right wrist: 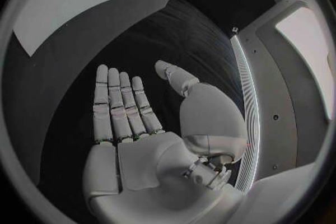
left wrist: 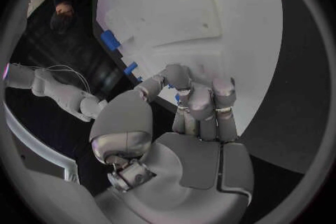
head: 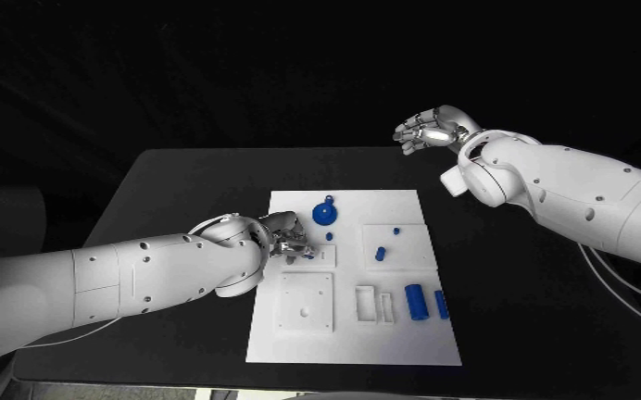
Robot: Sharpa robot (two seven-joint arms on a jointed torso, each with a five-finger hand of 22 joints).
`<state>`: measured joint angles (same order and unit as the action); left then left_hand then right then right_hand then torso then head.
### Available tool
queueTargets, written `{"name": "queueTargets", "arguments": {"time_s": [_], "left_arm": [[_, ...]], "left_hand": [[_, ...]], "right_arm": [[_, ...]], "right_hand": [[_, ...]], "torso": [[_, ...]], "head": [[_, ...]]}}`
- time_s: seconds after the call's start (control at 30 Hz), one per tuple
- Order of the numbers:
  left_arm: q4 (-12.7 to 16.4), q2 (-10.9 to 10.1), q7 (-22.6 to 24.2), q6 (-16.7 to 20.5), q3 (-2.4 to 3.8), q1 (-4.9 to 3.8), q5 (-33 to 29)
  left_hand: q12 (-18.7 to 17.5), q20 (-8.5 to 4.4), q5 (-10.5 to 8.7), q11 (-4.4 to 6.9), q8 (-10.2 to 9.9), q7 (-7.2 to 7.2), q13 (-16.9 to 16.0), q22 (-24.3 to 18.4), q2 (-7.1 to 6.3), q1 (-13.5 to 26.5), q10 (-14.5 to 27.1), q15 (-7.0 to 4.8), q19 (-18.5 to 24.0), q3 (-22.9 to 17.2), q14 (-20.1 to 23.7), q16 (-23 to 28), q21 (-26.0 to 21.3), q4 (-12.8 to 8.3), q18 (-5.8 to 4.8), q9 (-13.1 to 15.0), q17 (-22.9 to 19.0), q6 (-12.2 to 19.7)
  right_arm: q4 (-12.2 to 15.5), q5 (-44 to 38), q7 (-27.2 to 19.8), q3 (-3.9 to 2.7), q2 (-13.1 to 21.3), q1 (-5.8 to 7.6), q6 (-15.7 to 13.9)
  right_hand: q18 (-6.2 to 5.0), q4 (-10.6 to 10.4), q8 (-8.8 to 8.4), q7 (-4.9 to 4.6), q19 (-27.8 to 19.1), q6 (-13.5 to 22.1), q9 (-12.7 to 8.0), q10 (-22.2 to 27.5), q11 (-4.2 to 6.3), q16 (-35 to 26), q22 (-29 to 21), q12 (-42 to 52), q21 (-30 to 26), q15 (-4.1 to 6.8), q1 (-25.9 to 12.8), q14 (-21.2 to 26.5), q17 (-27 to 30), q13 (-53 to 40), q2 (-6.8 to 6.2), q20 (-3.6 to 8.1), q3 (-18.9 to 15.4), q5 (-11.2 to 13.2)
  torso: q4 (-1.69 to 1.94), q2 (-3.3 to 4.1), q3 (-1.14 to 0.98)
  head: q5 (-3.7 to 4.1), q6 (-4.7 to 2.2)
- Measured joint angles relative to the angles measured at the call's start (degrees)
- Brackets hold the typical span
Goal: Assemble the parts on the task board
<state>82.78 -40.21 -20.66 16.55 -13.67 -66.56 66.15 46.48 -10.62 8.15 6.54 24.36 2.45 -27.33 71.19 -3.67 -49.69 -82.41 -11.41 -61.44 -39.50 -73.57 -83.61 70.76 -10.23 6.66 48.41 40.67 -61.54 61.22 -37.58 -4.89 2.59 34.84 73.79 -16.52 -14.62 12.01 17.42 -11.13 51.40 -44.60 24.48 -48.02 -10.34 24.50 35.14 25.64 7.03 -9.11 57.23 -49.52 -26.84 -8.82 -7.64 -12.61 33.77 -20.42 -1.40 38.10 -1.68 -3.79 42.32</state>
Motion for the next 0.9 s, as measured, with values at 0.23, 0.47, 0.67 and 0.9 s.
{"name": "queueTargets", "arguments": {"time_s": [0.23,0.47,0.67,0.9], "left_arm": [[-0.05,0.0,-0.03,-0.2,0.04,-0.03,-0.46],[-0.12,-0.04,-0.05,-0.29,0.06,-0.03,-0.7],[-0.21,-0.08,-0.01,-0.42,0.07,-0.03,-0.89],[-0.38,-0.1,-0.01,-0.83,0.13,-0.09,-1.29]], "left_hand": [[0.11,0.0,0.32,-0.01,-0.01,0.0,0.06,0.0,0.16,-0.16,-0.01,0.01,0.0,-0.19,-0.01,0.0,0.0,-0.2,0.0,-0.03,-0.05,0.0],[0.11,0.0,0.32,-0.02,-0.02,0.0,0.07,-0.01,0.16,-0.15,-0.02,0.06,0.0,-0.19,-0.06,0.0,0.23,-0.2,0.0,0.05,-0.05,-0.01],[0.11,0.01,0.32,-0.01,-0.02,0.0,0.06,-0.01,0.16,-0.15,-0.01,0.1,0.0,-0.19,-0.11,0.0,0.23,-0.2,0.0,0.1,-0.05,-0.02],[0.33,0.01,0.24,0.07,-0.08,0.08,0.06,0.04,0.16,-0.15,0.07,0.11,0.01,-0.03,-0.12,0.0,0.23,-0.35,0.0,0.14,-0.05,-0.13]], "right_arm": [[-0.03,0.0,0.0,0.0,-0.02,-0.19,0.03],[-0.05,0.0,0.0,0.0,0.0,-0.22,0.05],[-0.1,0.0,0.0,0.0,-0.02,-0.33,0.05],[-0.12,0.01,-0.02,0.0,-0.03,-0.4,0.04]], "right_hand": [[0.02,0.0,0.0,0.0,0.0,0.0,0.0,0.0,0.0,0.0,-0.06,0.0,0.0,0.0,-0.21,0.0,0.05,0.07,-0.21,0.0,0.0,0.0],[0.03,0.0,0.0,0.0,0.0,0.0,0.0,0.0,0.0,0.0,-0.05,0.0,0.0,0.0,-0.21,0.0,0.11,0.11,-0.21,0.0,0.0,0.0],[0.04,0.0,0.0,0.0,0.0,0.0,-0.05,0.0,0.0,0.0,-0.09,0.0,0.0,0.0,-0.21,0.0,0.19,0.24,-0.21,0.0,0.0,0.0],[0.06,-0.16,0.0,0.0,-0.22,0.0,-0.12,0.0,0.0,-0.21,-0.19,0.0,-0.24,0.0,-0.4,0.0,0.39,0.5,-0.02,-0.21,-0.16,0.0]], "torso": [[0.0,0.0,-0.02],[0.01,0.0,-0.01],[0.01,-0.01,-0.01],[0.01,-0.01,0.0]], "head": [[0.03,0.12],[0.05,0.18],[-0.03,0.25],[-0.03,0.4]]}}
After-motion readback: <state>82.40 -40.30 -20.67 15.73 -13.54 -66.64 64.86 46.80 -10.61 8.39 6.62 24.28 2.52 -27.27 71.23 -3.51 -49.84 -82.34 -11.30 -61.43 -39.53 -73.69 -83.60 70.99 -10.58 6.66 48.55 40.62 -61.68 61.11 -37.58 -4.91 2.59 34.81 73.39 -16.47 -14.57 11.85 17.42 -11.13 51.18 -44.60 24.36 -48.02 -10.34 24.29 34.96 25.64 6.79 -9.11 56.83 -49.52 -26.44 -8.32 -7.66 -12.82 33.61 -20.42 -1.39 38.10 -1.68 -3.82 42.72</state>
